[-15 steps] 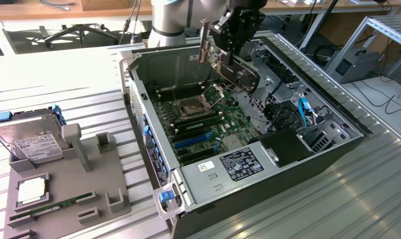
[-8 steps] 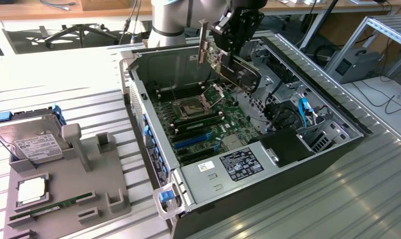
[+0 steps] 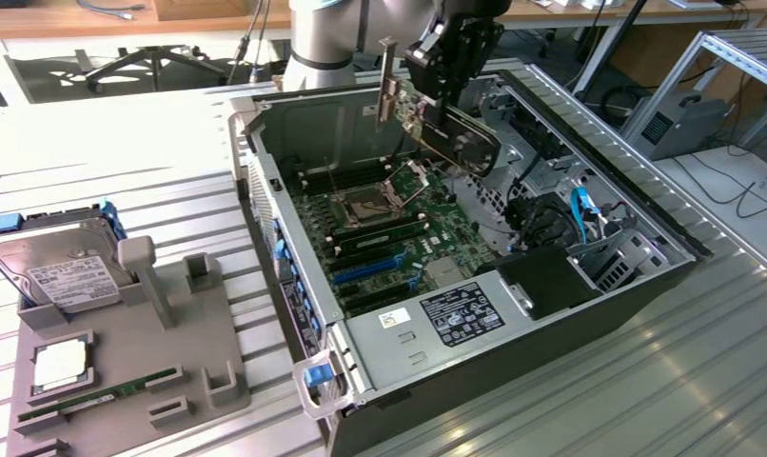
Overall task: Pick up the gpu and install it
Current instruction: 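Insert the gpu into the slot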
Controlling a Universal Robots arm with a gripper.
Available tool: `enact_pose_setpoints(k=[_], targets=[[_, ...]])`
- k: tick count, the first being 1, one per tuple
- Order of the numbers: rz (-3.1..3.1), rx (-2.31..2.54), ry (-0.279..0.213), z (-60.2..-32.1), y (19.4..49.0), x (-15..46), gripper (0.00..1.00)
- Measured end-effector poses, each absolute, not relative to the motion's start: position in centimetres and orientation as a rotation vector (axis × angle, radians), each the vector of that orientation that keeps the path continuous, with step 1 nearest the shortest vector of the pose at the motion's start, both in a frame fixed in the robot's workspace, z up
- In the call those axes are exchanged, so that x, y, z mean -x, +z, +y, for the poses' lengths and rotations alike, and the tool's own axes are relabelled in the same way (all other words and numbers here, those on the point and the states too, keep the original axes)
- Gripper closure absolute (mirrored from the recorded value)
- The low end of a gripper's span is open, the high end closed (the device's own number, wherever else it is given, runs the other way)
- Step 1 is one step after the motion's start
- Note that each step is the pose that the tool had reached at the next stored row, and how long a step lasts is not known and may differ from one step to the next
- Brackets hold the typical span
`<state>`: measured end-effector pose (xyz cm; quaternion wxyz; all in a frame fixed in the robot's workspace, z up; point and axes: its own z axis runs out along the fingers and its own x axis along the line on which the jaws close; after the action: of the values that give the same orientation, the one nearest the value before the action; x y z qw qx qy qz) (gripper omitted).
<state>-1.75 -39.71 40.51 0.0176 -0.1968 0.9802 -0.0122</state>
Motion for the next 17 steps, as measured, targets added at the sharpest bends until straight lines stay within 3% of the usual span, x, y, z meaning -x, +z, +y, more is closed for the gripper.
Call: enact_pose_setpoints(k=[17], targets=[[3.016, 0.737, -0.035, -39.71, 40.51, 1.75, 0.73]])
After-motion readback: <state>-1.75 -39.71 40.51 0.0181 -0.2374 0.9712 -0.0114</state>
